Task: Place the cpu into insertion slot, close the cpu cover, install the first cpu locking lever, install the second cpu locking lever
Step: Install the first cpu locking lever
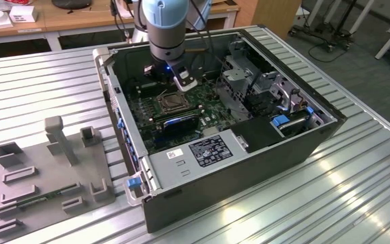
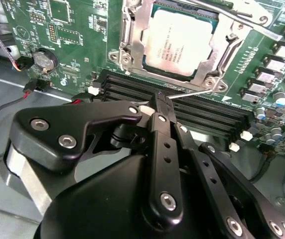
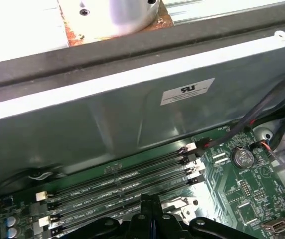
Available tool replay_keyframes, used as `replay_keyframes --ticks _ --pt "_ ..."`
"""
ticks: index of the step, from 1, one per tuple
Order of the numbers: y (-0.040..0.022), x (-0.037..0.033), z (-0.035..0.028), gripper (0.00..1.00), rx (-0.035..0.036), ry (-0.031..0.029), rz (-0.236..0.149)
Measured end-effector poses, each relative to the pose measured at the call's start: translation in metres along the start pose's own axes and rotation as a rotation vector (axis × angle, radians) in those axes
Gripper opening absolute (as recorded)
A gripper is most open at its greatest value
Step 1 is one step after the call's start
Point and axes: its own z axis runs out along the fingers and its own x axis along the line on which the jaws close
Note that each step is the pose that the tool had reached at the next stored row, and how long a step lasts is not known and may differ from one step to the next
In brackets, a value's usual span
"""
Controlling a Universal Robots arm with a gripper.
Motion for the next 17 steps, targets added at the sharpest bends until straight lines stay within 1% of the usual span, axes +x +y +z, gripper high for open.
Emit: replay_keyframes --ticks 5,10,11,14,17 --pt "0.0014 0.0021 0.0005 0.11 -0.0020 0.0002 0.001" --pt "0.0029 0.0027 0.0011 0.11 -0.0042 0.0008 0.002" --pt "0.0030 0.0028 0.0011 0.11 -0.0053 0.0012 0.002" --pt "0.0030 0.0028 0.0011 0.11 -0.0056 0.0012 0.002" --pt "0.0015 0.0024 0.0018 0.11 -0.0096 0.0024 0.003"
